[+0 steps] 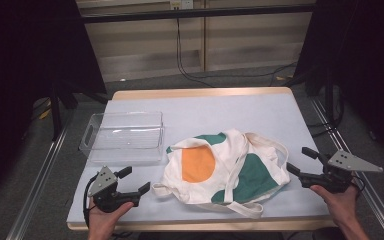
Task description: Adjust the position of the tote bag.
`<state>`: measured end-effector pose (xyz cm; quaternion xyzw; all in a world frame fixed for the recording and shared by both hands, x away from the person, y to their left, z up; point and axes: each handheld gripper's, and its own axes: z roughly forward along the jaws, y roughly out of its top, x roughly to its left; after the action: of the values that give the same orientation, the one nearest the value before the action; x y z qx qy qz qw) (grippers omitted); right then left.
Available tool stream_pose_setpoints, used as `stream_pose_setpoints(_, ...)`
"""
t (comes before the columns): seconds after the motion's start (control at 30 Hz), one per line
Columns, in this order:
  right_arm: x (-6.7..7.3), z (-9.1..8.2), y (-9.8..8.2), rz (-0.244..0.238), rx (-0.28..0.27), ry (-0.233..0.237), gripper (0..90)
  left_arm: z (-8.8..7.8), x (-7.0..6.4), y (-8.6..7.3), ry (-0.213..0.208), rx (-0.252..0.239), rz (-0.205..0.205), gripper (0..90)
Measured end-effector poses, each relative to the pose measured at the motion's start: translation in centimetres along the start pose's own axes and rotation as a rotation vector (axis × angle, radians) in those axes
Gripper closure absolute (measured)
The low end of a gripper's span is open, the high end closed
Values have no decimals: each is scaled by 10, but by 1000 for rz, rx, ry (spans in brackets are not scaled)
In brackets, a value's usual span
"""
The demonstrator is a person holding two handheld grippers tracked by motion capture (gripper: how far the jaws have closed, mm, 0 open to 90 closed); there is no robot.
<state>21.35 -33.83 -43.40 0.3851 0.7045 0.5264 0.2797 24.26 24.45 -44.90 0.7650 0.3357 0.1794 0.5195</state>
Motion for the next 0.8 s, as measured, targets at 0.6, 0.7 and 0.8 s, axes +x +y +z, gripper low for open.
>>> stream_pose_setpoints(0.6, 31, 17, -2, -34, 130, 271, 526, 11, -20, 5, -115, 79, 21, 322)
stream_pose_setpoints(0.7, 36, 21, -3, -39, 155, 299, 578, 11, -26, 6, -131, 92, 26, 355)
stream_pose_setpoints(0.8, 42, 26, -3, -47, 180, 333, 613, 12, -30, 6, -133, 102, 13, 380)
